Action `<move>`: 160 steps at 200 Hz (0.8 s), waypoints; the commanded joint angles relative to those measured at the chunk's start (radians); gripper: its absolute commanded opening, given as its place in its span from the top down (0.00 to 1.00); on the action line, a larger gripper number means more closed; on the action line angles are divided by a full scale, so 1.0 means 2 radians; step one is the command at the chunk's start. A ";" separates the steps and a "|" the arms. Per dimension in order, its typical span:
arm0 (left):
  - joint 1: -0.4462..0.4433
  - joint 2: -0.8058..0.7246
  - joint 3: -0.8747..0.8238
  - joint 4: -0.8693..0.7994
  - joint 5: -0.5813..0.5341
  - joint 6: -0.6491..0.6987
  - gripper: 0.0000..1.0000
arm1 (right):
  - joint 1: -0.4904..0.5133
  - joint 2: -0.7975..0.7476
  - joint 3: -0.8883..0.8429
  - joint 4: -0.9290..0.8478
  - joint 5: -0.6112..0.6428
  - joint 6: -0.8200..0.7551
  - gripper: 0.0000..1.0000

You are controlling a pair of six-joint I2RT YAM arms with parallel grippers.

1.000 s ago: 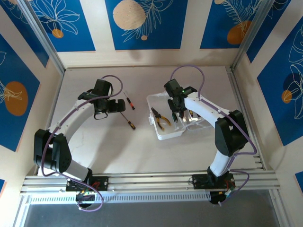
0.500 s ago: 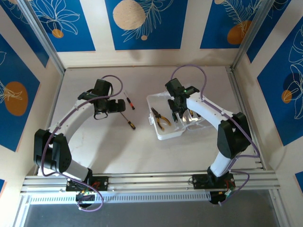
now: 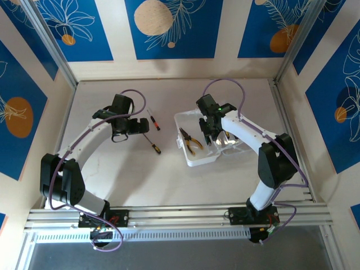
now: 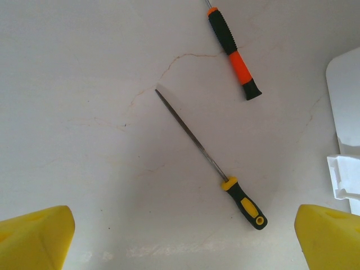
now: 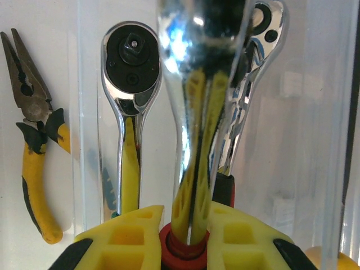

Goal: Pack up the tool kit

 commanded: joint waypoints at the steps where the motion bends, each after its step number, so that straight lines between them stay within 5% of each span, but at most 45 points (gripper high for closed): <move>1: 0.002 -0.006 -0.001 -0.004 0.010 0.009 0.00 | -0.005 0.000 -0.002 0.005 -0.008 0.006 0.84; 83: 0.003 0.005 0.005 -0.014 -0.003 0.008 0.00 | -0.003 -0.038 0.020 -0.016 -0.003 -0.004 0.46; 120: 0.004 0.033 -0.005 -0.009 0.006 -0.008 0.00 | 0.016 -0.070 0.038 -0.026 -0.024 -0.016 0.00; 160: 0.004 0.068 -0.040 0.040 0.017 -0.036 0.01 | 0.033 -0.090 0.035 -0.012 -0.067 -0.029 0.01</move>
